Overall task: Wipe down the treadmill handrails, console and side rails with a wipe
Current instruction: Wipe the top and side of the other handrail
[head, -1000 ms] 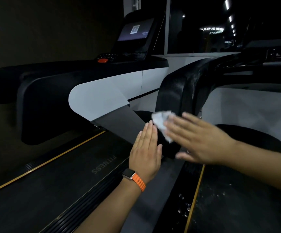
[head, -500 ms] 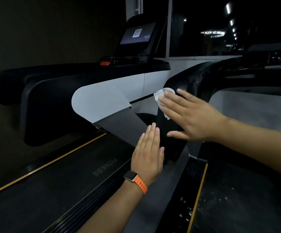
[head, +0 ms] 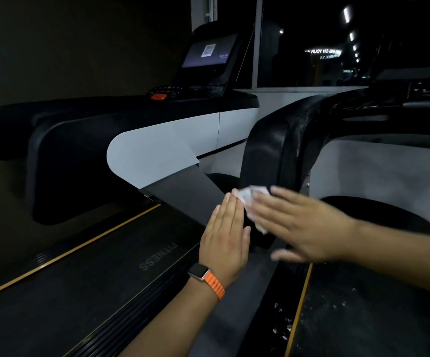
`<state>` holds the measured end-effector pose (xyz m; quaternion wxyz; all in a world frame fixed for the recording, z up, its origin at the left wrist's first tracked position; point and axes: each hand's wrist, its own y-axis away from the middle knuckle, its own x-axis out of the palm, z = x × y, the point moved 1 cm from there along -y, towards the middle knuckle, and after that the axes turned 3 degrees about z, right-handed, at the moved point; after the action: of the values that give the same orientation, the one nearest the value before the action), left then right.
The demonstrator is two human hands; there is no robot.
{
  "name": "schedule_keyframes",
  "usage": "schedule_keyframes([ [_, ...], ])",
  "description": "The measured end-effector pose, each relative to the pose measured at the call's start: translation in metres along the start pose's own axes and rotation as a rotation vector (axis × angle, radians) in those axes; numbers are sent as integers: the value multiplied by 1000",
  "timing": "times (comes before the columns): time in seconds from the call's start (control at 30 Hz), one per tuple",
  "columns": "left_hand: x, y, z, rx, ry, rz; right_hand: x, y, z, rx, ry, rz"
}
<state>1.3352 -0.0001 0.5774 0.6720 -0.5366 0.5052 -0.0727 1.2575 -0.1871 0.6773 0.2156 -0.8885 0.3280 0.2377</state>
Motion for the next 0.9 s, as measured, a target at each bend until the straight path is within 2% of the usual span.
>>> schedule_keyframes([
  [0.07,1,0,1,4,-5,-2,4,10,-3,-72,44,-6],
  [0.2,2,0,0,-3,-12,-3,-15,-18,-59,220,56,-73],
  [0.27,2,0,-1,-6,-18,-1,-19,-24,-63,300,9,-74],
  [0.33,1,0,-1,-1,-16,-7,-9,-13,-41,276,-24,-83],
  [0.47,1,0,1,7,-12,-20,15,28,14,13,-6,-30],
  [0.53,2,0,0,3,3,-18,16,30,9,-55,29,-29],
  [0.6,2,0,0,0,2,-15,10,14,-13,17,35,-42],
  [0.7,3,0,-1,-12,-9,0,-9,-19,-52,247,29,-56],
  [0.77,3,0,-1,-13,-9,3,-14,-30,-54,321,12,-63],
  [0.83,3,0,0,-9,-6,-4,-7,-24,-36,276,-7,-75],
  [0.9,3,0,0,-9,-3,-12,7,-2,-6,137,-8,-58],
])
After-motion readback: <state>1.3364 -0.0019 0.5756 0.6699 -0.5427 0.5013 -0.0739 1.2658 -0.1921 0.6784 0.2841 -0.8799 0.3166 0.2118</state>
